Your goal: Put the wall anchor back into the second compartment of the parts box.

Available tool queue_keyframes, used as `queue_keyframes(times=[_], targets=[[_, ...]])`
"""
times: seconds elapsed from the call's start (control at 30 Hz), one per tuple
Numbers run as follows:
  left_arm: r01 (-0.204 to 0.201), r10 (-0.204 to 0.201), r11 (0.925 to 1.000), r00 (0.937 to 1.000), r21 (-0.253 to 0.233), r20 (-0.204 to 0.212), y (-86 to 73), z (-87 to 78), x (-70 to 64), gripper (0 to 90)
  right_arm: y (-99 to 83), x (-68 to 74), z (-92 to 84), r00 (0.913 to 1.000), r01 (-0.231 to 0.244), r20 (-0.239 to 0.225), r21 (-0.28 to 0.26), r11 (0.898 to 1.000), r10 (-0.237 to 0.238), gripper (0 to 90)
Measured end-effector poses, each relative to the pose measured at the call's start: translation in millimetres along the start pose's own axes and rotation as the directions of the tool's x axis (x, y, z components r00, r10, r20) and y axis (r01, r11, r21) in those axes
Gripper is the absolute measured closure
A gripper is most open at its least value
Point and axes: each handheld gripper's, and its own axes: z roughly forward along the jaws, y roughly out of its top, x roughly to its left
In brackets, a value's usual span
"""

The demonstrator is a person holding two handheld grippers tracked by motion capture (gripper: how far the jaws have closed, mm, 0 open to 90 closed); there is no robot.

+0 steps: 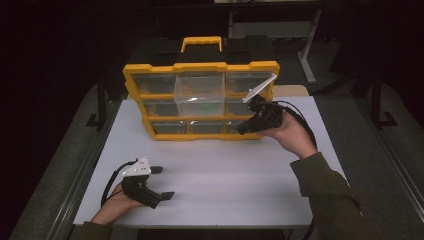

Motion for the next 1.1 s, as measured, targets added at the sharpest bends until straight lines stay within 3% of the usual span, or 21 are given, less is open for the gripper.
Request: queue_keyframes(times=[0.03, 0.1, 0.33, 0.53, 0.97, 1.1], targets=[[-0.006, 0.006, 1.0000, 1.0000, 0.005, -0.001, 0.1, -0.4, 0.6, 0.7, 3.4, 1.3, -5.3, 0.9999, -0.014, -0.006, -0.003, 1.000, 0.014, 84.5], [-0.003, 0.003, 1.0000, 1.0000, 0.004, -0.001, -0.4, 0.0, 0.3, 0.7, 9.7, -0.2, -14.3, 0.9999, 0.015, 0.003, -0.021, 1.000, -0.015, 84.5], [-0.001, 0.001, 1.0000, 1.0000, 0.000, 0.001, 0.0, -0.7, 0.6, 0.8, 34.3, 5.1, -45.2, 1.0000, -0.001, 0.006, -0.056, 0.998, 0.001, 84.5], [-0.002, 0.002, 1.0000, 1.0000, 0.007, 0.003, 0.2, -0.8, 0.1, 0.7, 54.9, 8.4, -66.5, 0.9993, 0.031, 0.025, -0.082, 0.996, -0.029, 84.5], [-0.008, 0.008, 0.9999, 1.0000, 0.012, 0.004, 0.3, -1.2, 0.5, 0.8, 92.7, 19.4, -93.3, 0.9975, 0.058, 0.048, -0.138, 0.989, -0.052, 84.5], [0.001, -0.001, 0.9999, 1.0000, 0.010, 0.005, 0.2, -0.9, -0.2, 0.7, 102.3, 23.3, -94.1, 0.9974, 0.062, 0.044, -0.143, 0.988, -0.056, 84.5]])
